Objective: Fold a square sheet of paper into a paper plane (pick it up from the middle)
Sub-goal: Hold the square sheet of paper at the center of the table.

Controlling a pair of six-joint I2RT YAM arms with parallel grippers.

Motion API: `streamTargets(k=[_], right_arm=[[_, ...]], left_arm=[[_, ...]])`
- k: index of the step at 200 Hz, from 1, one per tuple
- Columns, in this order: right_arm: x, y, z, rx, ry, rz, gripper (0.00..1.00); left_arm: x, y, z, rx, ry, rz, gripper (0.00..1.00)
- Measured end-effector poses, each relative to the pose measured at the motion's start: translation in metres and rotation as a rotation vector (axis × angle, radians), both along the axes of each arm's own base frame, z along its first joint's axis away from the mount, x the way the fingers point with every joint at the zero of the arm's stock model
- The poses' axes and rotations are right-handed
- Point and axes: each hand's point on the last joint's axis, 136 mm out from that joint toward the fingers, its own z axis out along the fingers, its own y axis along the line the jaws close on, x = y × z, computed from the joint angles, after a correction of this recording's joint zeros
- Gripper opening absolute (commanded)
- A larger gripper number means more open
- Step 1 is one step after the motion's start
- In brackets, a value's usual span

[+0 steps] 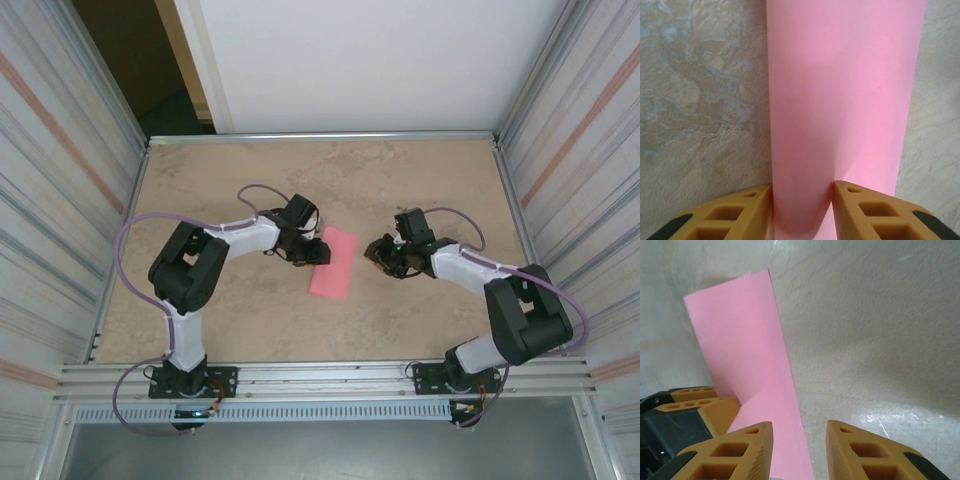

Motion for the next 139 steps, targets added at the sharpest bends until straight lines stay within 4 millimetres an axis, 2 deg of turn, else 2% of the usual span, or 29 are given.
streamTargets(k=[90, 139], right_arm=[[0.009, -0.027, 0.001, -0.013, -0.015, -0.085, 0.34], [0.012, -0.032, 0.002, -0.019, -0.027, -0.088, 0.34]], left_arm=[[-0.003, -0.001, -0.010, 0.110, 0.012, -0.041, 0.41], [-0.005, -0.003, -0.012, 0.154, 0.023, -0.066, 0.44]])
